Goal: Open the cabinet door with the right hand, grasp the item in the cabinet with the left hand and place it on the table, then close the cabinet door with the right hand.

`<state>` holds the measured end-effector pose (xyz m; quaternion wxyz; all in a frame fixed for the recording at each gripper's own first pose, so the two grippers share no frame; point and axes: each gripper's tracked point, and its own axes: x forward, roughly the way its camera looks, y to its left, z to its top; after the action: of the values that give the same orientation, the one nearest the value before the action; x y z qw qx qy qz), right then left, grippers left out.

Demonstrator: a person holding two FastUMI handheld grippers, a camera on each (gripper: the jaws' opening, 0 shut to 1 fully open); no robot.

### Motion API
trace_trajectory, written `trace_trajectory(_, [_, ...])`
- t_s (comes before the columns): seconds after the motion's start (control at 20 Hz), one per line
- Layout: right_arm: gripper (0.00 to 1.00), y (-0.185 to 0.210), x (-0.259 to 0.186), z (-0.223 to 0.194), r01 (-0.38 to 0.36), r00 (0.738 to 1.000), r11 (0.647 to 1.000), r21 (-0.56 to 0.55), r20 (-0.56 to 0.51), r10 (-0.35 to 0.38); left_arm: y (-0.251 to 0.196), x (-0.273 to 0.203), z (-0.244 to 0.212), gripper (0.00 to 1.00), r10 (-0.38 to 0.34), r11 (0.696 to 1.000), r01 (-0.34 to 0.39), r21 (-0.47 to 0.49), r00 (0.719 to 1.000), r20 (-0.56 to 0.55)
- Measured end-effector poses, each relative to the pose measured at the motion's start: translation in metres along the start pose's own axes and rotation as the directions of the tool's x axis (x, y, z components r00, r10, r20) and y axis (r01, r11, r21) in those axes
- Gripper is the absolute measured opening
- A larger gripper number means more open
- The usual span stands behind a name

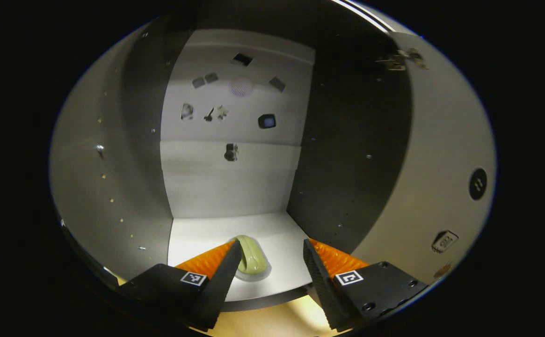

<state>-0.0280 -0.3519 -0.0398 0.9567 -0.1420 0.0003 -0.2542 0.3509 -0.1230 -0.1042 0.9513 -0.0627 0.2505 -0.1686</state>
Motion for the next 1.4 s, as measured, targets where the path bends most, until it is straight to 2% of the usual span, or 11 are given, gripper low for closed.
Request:
trace_trajectory(0.15, [0.97,-0.017,0.015,-0.007,0.051,0.999,0.999,-0.018,-0.011,-0.052,0.015,0.041,-0.012,0.79,0.017,0.998,-0.025,-0.058,0.992,-0.125])
trace_trajectory(0.4, [0.98,-0.020,0.029,-0.014,0.049,0.998,0.999,0.003,-0.028,-0.049,0.037,0.077,-0.031,0.77,0.095,0.995,-0.101,-0.015,0.969,-0.227])
trace_trajectory(0.55, [0.98,-0.019,0.034,-0.015,0.036,0.999,0.999,0.005,-0.026,-0.035,0.035,0.087,-0.047,0.70,0.090,0.994,-0.104,-0.032,0.953,-0.290])
trace_trajectory(0.65, [0.97,-0.019,0.038,-0.017,0.031,0.999,0.999,0.009,-0.028,-0.031,0.041,0.094,-0.052,0.64,0.116,0.991,-0.131,-0.028,0.944,-0.309])
trace_trajectory(0.7, [0.97,-0.020,0.039,-0.018,0.031,0.999,0.999,0.010,-0.031,-0.031,0.045,0.096,-0.055,0.56,0.136,0.988,-0.151,-0.022,0.939,-0.317])
trace_trajectory(0.8, [0.98,-0.022,0.040,-0.020,0.035,0.999,0.999,0.012,-0.034,-0.034,0.053,0.100,-0.058,0.60,0.166,0.984,-0.179,-0.010,0.930,-0.328])
trace_trajectory(0.9, [0.98,-0.022,0.042,-0.022,0.036,0.999,0.999,0.015,-0.039,-0.035,0.054,0.102,-0.063,0.57,0.169,0.982,-0.188,-0.021,0.924,-0.344])
trace_trajectory(1.0, [0.98,-0.023,0.042,-0.023,0.037,0.998,0.999,0.012,-0.042,-0.036,0.055,0.104,-0.070,0.43,0.159,0.982,-0.184,-0.034,0.917,-0.366])
trace_trajectory(1.1, [0.98,-0.020,0.044,-0.024,0.034,0.998,0.999,0.010,-0.046,-0.034,0.057,0.104,-0.070,0.39,0.171,0.979,-0.198,-0.036,0.913,-0.369])
trace_trajectory(1.25, [0.98,-0.017,0.044,-0.026,0.029,0.998,1.000,-0.001,-0.050,-0.029,0.057,0.105,-0.069,0.24,0.170,0.982,-0.188,-0.014,0.915,-0.367])
trace_trajectory(1.4, [0.97,-0.014,0.045,-0.025,0.022,0.998,1.000,-0.007,-0.050,-0.023,0.054,0.105,-0.070,0.22,0.167,0.982,-0.188,-0.021,0.914,-0.371])
